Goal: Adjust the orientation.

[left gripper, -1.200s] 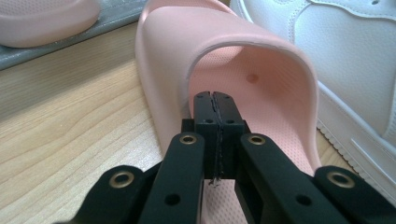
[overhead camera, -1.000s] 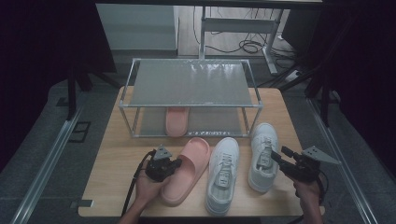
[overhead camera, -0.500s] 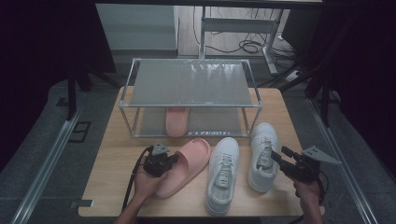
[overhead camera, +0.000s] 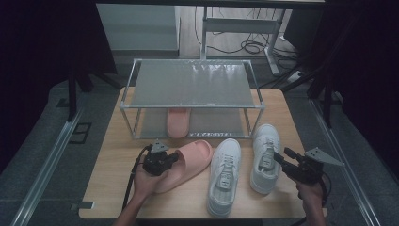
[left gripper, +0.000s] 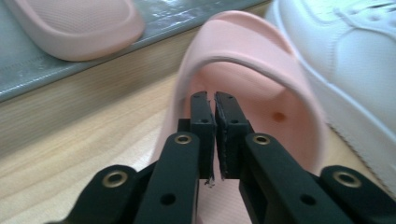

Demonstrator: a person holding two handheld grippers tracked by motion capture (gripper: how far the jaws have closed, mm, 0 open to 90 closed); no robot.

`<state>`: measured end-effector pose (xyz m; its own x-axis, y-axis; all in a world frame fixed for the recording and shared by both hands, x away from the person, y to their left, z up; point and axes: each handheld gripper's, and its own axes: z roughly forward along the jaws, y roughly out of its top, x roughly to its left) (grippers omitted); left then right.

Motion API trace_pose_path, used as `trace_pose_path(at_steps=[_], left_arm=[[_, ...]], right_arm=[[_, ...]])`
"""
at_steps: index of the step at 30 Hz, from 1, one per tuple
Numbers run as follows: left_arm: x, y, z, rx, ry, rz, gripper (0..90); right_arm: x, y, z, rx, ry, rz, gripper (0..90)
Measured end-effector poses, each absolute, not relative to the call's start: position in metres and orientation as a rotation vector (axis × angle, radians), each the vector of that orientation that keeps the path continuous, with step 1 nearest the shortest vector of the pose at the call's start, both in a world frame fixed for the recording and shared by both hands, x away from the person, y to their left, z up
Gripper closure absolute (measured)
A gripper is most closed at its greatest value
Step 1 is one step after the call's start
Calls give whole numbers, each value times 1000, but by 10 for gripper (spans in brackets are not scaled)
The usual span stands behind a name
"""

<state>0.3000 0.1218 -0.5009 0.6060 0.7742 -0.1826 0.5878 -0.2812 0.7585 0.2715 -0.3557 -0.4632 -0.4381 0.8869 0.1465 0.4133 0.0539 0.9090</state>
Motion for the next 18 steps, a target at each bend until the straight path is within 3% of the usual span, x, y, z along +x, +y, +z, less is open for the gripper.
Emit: trace_pose_path(at_steps=[10,18], left_arm=[[277,131,-496,1978,1026,175,711],[267,127,-495,1982,1000,146,667]], right_arm=[[272,-354,-463,1298,1885,1364,459],[272,-354,-463,1297,1886,1364,459]])
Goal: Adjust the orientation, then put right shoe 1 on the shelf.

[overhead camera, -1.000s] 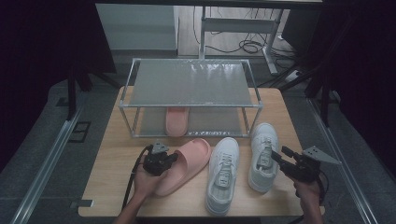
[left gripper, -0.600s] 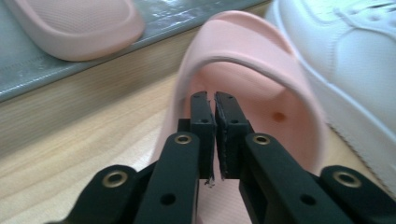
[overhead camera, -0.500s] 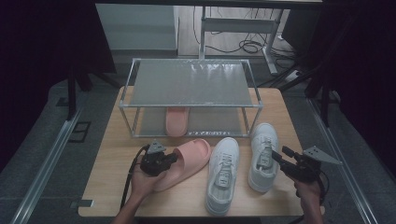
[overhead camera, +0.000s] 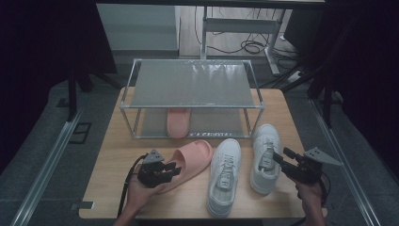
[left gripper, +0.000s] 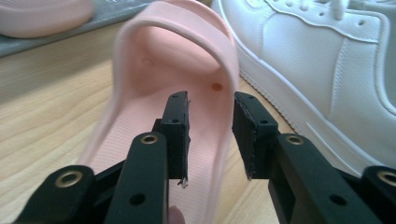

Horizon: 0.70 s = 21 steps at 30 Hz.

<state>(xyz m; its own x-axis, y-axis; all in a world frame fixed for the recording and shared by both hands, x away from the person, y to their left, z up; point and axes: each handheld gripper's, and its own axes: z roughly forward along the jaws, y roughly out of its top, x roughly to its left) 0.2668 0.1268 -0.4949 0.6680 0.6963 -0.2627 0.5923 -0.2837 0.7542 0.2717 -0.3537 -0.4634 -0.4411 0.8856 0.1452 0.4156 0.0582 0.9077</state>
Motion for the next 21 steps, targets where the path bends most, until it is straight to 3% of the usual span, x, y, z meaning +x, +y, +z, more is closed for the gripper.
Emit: trace_pose_path(at_steps=[21], left_arm=[[271,100,-501,2028,997,120,617]], right_arm=[[271,-353,-463,1291,1886,1366,459]])
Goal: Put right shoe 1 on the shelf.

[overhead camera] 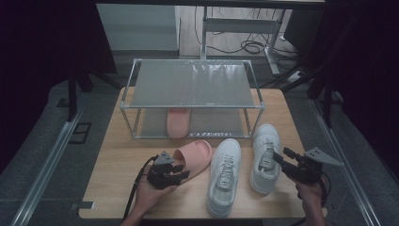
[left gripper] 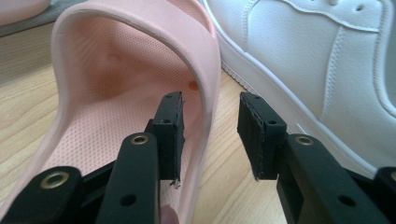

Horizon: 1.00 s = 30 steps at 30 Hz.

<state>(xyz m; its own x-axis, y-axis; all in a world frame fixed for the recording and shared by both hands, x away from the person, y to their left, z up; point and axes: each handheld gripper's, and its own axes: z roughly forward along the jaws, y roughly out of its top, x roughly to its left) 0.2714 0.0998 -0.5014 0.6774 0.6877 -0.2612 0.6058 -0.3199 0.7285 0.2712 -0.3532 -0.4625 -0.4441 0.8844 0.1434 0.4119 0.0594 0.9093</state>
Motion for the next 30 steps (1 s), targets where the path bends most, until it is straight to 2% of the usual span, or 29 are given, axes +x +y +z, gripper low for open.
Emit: trace_pose_path(at_steps=[5,14,30], left_arm=[[277,92,-504,2052,993,133,653],[279,85,-506,2073,993,169,812],[278,86,-486,2004,1010,265,836]], right_arm=[[271,-353,-463,1290,1890,1366,459],[271,-354,-462,1290,1884,1369,459],[270,-354,-461,1285,1879,1372,459]])
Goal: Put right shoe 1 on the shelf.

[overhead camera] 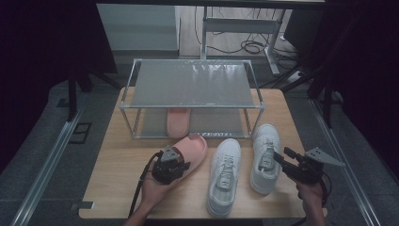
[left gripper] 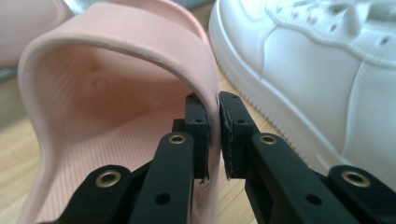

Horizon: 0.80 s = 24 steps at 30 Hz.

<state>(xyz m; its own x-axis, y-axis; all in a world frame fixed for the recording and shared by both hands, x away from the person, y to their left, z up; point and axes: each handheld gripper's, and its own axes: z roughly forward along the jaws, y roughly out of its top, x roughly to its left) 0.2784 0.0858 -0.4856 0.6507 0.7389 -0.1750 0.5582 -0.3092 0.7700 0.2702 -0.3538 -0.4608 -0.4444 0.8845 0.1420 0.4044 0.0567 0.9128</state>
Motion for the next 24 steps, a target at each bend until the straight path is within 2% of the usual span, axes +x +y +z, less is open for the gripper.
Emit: trace_pose_path(at_steps=[9,24], left_arm=[[294,68,-474,1970,1001,278,832],[343,34,-473,1930,1064,325,832]], right_arm=[[270,-354,-461,1286,1881,1372,459],[270,-355,-461,1288,1877,1373,459]])
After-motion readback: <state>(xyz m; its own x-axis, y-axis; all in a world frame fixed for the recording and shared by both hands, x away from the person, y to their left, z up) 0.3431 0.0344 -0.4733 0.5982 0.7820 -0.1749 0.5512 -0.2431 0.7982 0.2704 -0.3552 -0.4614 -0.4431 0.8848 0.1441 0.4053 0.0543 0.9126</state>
